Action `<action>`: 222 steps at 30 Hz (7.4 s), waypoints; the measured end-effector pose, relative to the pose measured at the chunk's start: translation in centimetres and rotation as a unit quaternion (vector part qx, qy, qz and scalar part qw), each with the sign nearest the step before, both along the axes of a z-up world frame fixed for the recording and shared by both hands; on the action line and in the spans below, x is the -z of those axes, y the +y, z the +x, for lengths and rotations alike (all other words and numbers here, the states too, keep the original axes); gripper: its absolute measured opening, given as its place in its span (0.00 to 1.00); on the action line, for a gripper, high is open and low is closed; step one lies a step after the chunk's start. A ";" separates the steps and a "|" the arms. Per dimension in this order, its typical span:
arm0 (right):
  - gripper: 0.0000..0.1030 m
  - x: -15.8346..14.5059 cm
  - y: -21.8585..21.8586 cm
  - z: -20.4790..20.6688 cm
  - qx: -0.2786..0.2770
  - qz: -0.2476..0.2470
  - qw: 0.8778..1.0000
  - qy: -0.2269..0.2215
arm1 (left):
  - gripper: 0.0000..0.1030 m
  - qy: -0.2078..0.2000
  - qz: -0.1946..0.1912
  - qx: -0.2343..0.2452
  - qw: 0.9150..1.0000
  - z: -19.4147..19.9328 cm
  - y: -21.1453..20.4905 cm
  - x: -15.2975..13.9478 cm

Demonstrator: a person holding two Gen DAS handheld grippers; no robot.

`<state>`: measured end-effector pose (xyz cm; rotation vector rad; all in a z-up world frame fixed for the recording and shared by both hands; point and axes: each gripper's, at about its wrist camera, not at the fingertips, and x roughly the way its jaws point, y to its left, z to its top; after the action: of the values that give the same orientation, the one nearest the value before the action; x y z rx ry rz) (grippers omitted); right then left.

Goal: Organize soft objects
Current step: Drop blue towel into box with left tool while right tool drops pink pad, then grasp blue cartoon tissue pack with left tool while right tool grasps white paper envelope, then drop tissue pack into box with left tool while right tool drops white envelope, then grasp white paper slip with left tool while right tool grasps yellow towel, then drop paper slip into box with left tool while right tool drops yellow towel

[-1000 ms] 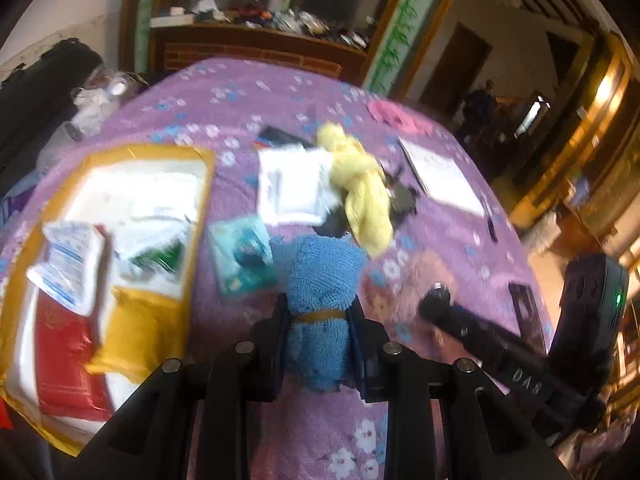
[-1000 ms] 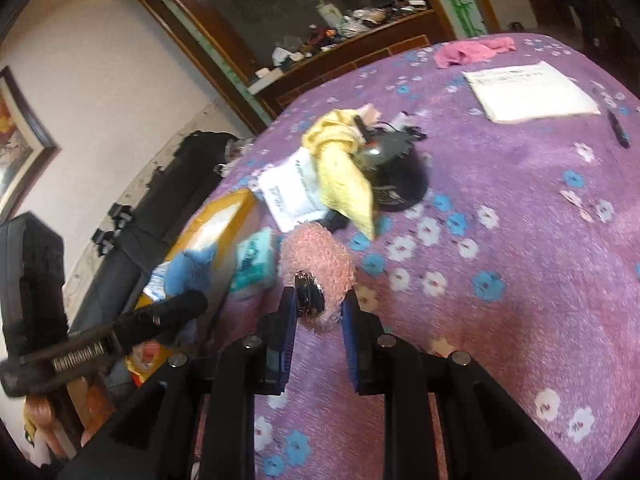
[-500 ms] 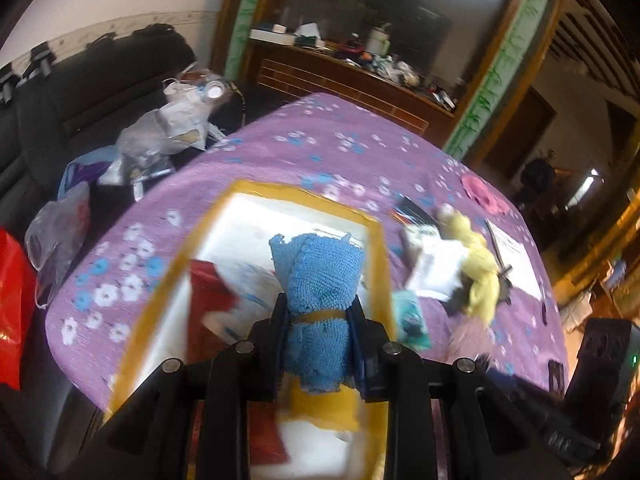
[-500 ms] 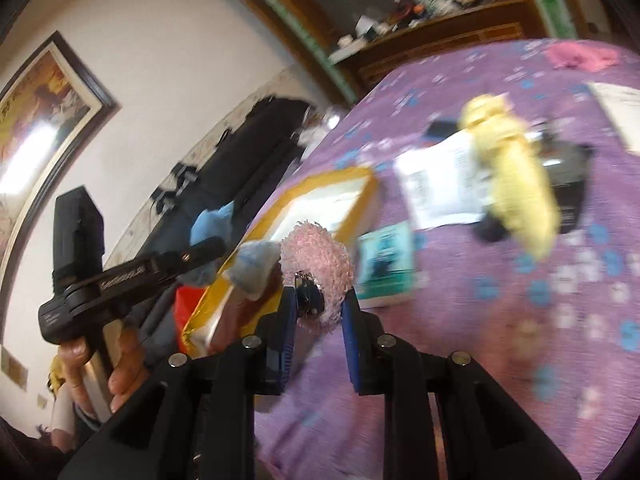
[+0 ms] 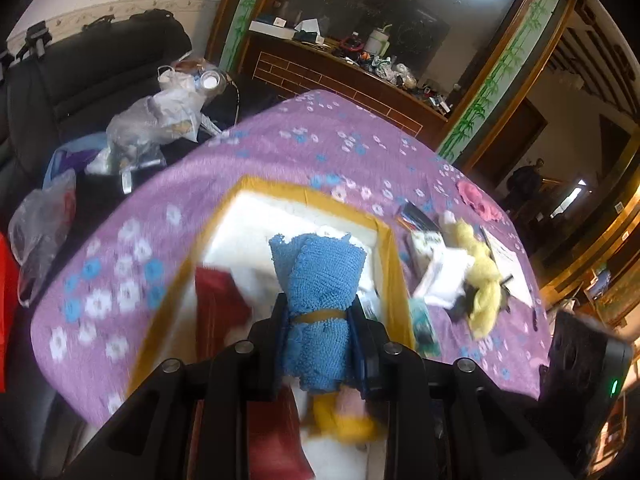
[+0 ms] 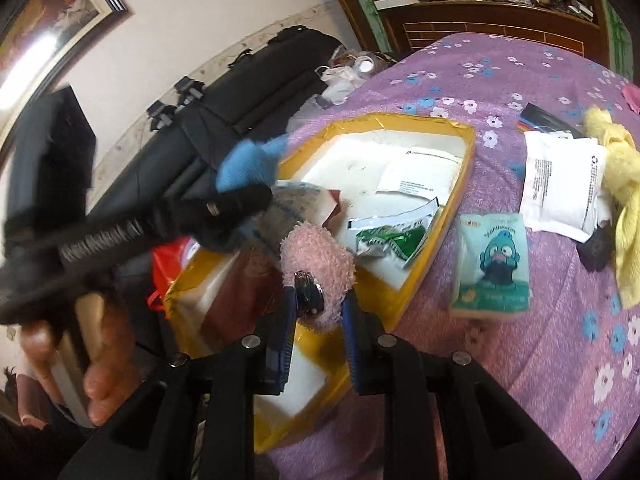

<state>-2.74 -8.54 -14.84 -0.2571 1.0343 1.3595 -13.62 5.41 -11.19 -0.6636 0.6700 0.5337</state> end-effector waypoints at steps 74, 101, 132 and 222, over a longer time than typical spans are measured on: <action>0.46 1.8 0.1 13.3 0.255 -0.074 0.954 -0.141 | 0.22 -0.018 0.011 0.057 0.998 0.6 -5.1 -2.1; 0.10 -3.9 -0.9 6.4 0.120 0.072 0.990 -0.001 | 0.23 0.022 0.041 0.035 0.998 3.0 1.9 -1.5; 0.68 -6.4 -5.0 16.0 0.191 0.001 0.980 -0.060 | 0.79 0.006 0.024 0.076 0.997 5.6 -5.8 -2.0; 0.58 -1.9 1.9 2.3 0.050 0.080 0.995 -0.018 | 0.74 -0.020 -0.094 -0.039 0.995 -3.1 0.7 3.7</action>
<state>-0.48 -6.62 -12.93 -0.1091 0.8909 1.3339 -16.72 6.11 -14.92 -0.8775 0.6639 0.5325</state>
